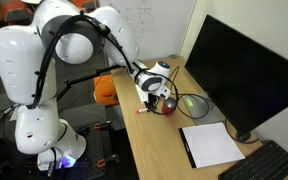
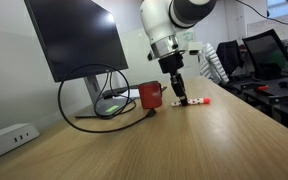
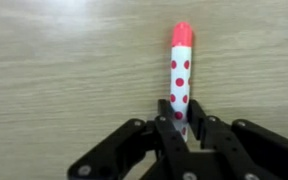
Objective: Pick up the marker and put it in the mug
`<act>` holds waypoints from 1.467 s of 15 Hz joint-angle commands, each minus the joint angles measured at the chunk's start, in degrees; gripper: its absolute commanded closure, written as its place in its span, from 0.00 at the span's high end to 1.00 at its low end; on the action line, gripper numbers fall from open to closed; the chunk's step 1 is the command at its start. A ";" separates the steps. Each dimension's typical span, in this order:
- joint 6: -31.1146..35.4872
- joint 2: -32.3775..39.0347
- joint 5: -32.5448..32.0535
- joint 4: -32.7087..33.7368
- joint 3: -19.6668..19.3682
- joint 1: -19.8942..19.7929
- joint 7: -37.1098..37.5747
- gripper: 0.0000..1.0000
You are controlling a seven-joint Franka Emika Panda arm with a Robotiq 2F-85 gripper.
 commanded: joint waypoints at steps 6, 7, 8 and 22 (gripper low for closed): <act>-0.64 -2.47 0.08 -0.91 1.38 -1.21 -9.51 0.05; -1.06 -3.63 0.66 -1.13 2.26 -2.19 -14.64 0.05; -1.49 -4.93 1.05 -1.40 2.73 -2.76 -18.34 0.05; -13.90 -17.33 21.35 -2.41 2.92 -7.95 -81.69 0.05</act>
